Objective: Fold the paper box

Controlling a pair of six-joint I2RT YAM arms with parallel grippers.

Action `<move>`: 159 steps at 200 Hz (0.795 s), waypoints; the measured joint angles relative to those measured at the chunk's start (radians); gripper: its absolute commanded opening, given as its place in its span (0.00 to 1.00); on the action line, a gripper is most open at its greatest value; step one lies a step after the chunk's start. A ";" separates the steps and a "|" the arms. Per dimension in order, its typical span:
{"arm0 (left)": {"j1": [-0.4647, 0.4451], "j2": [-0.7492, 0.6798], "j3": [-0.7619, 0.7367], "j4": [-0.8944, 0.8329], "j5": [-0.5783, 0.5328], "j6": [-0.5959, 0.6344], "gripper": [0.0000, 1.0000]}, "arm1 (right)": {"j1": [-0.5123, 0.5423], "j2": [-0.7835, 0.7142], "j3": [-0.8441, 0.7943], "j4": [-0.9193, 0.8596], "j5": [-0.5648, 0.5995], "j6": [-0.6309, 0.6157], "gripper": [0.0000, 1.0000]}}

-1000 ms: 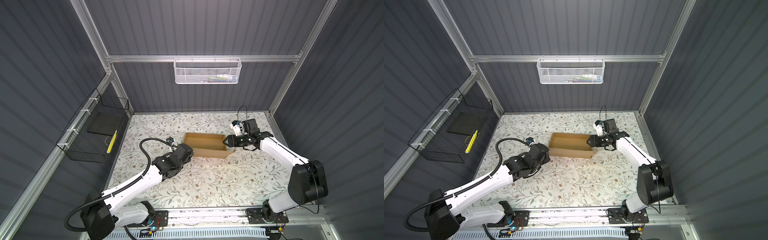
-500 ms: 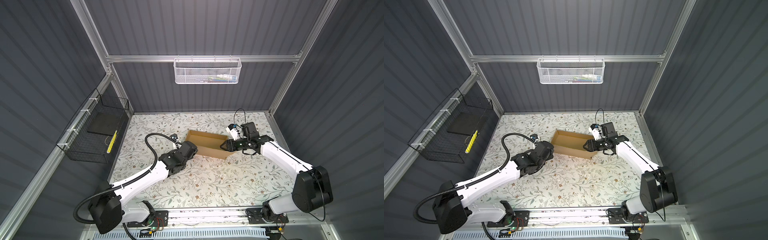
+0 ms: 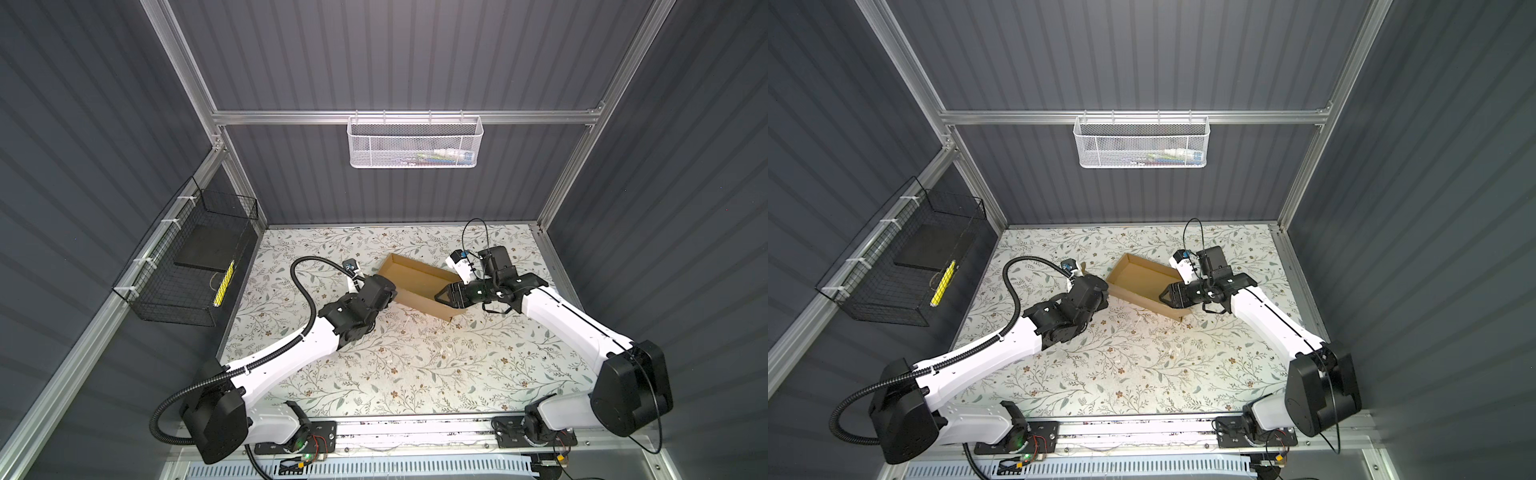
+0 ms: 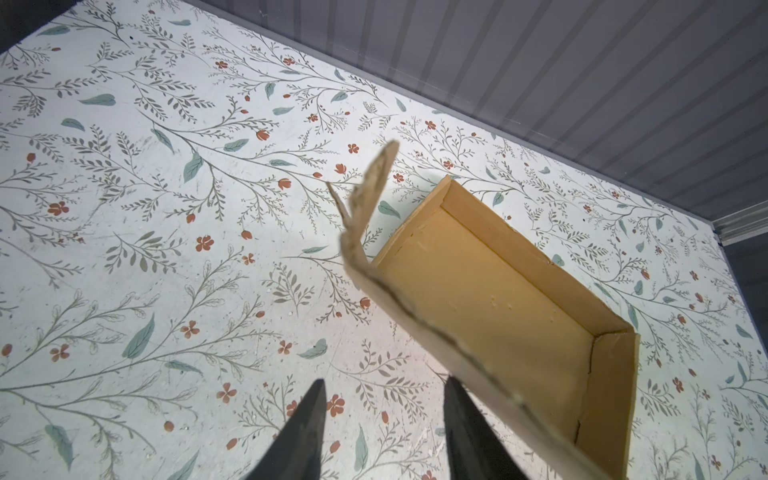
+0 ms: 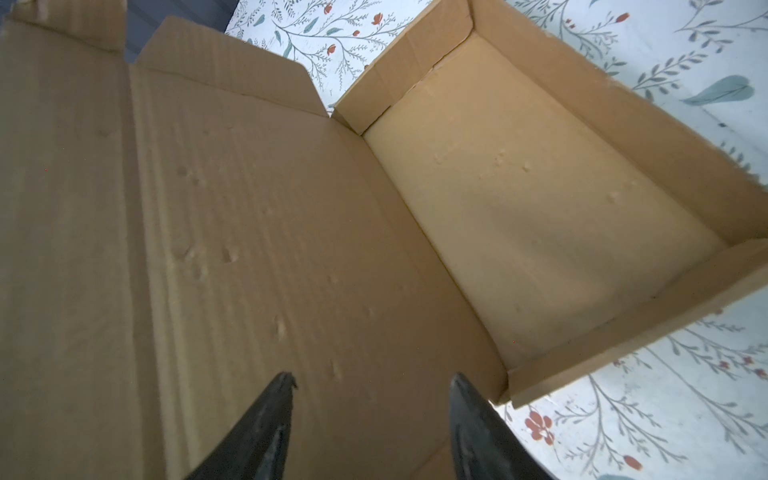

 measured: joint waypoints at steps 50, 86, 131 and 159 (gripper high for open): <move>0.021 0.045 0.013 0.083 -0.003 0.042 0.48 | 0.032 -0.013 -0.019 0.007 -0.011 0.023 0.61; 0.031 0.088 0.026 0.134 -0.002 0.068 0.48 | 0.056 -0.020 -0.035 0.023 -0.021 0.050 0.61; 0.046 0.115 0.050 0.200 0.014 0.094 0.48 | 0.092 -0.019 -0.035 0.071 -0.039 0.090 0.61; 0.059 0.148 0.066 0.237 0.037 0.105 0.48 | 0.116 -0.013 -0.035 0.101 -0.047 0.116 0.61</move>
